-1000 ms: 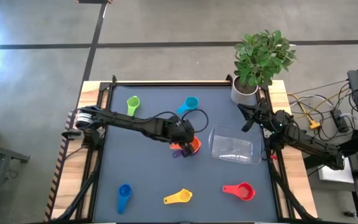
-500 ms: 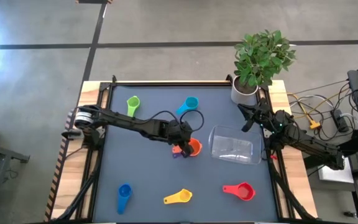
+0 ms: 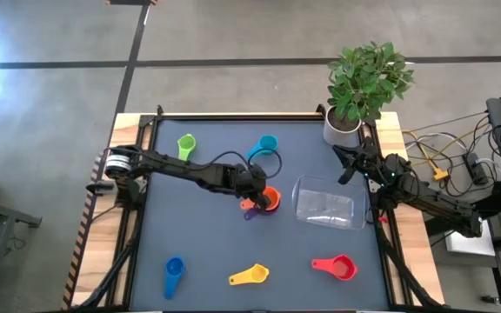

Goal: Nest measuring cups in basket
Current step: Stack the orange measuring cup on the violet measuring cup, then stack the red measuring cup on the orange measuring cup

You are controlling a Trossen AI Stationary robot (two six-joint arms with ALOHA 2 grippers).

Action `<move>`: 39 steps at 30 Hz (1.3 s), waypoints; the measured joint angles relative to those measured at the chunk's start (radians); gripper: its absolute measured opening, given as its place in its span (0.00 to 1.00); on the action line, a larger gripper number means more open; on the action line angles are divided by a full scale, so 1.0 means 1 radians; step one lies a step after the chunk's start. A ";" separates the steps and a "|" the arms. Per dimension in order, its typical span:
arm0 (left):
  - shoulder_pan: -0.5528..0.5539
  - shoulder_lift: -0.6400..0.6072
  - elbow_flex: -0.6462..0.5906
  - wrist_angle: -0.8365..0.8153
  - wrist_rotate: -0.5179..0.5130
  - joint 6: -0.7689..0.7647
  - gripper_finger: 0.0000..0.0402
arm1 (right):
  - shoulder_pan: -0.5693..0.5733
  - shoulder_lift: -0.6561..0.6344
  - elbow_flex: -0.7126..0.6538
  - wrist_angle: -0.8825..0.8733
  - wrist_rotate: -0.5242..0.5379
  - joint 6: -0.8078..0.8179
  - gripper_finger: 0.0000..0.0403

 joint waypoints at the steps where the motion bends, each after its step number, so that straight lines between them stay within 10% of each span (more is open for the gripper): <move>1: 0.002 0.000 0.001 -0.003 0.000 -0.012 0.02 | 0.000 0.000 0.000 0.000 0.000 0.000 0.06; 13: 0.009 0.000 0.001 -0.060 0.000 -0.125 0.20 | 0.000 0.000 0.000 0.000 0.000 0.000 0.06; 27: -0.099 -0.168 0.081 0.006 -0.118 0.192 0.33 | 0.000 0.000 0.000 0.000 0.000 0.000 0.06; 33: -0.223 -0.400 -0.110 0.058 -0.488 0.253 0.32 | 0.000 0.000 0.000 0.000 0.000 0.000 0.06; 39: -0.293 -0.606 -0.497 0.479 -0.510 0.291 0.29 | 0.000 0.000 0.000 -0.001 0.000 0.000 0.06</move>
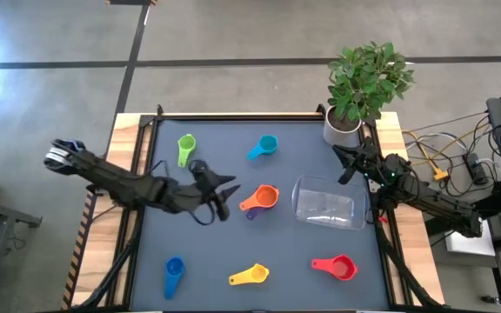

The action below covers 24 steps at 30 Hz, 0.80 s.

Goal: Nest measuring cups in basket
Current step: Stack the red measuring cup on the orange measuring cup

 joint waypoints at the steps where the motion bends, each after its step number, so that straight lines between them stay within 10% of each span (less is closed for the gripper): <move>1: -0.001 -0.025 -0.058 0.091 0.029 0.016 0.28 | 0.000 0.000 0.000 0.000 0.000 0.000 0.06; 11: -0.001 -0.202 -0.403 0.801 0.328 0.231 0.15 | 0.000 0.000 0.000 -0.001 0.000 0.000 0.06; 24: 0.000 -0.277 -0.493 0.843 0.352 0.428 0.12 | 0.000 0.000 0.000 -0.001 0.000 0.000 0.06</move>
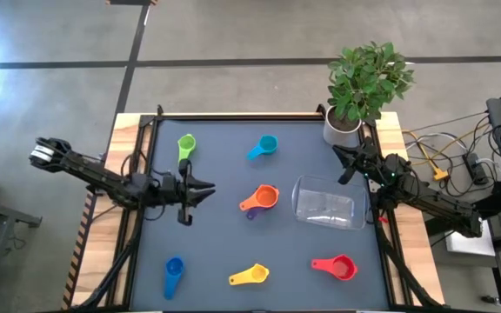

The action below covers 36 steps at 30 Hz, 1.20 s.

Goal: Nest measuring cups in basket
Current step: Stack the red measuring cup on the orange measuring cup

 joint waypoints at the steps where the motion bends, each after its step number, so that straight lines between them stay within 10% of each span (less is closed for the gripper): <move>1: 0.001 0.010 -0.001 0.010 0.000 0.025 0.12 | 0.000 0.000 0.000 0.000 0.000 0.000 0.06; 19: 0.136 0.217 0.120 0.086 0.007 0.056 0.12 | 0.000 0.000 0.000 0.003 0.001 -0.319 0.06; 28: 0.136 0.343 0.230 0.065 0.043 0.016 0.12 | 0.000 0.000 0.000 0.076 0.000 0.261 0.06; 36: 0.138 0.280 0.279 -0.026 -0.072 0.044 0.12 | 0.000 -0.001 0.000 0.216 -0.078 0.290 0.06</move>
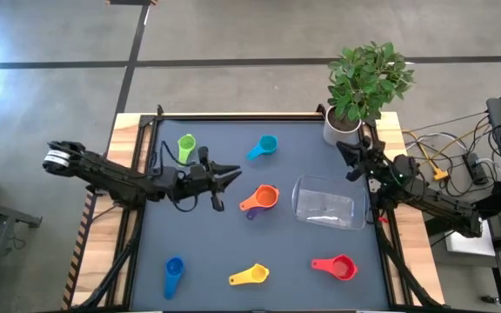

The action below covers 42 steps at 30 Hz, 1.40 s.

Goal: Nest measuring cups in basket
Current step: Stack the red measuring cup on the orange measuring cup

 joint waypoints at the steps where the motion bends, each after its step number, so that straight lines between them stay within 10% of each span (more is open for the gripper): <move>1: -0.001 -0.016 -0.008 -0.001 0.001 0.001 0.12 | 0.000 0.000 0.001 0.028 -0.027 -0.009 0.06; 25: -0.015 -0.391 -0.329 -0.070 0.002 -0.343 0.12 | 0.068 0.439 0.664 -0.576 -0.271 -0.172 0.06; 42: -0.015 -0.390 -0.329 -0.166 -0.007 -0.398 0.12 | 0.558 0.909 0.885 -0.656 0.008 -0.228 0.06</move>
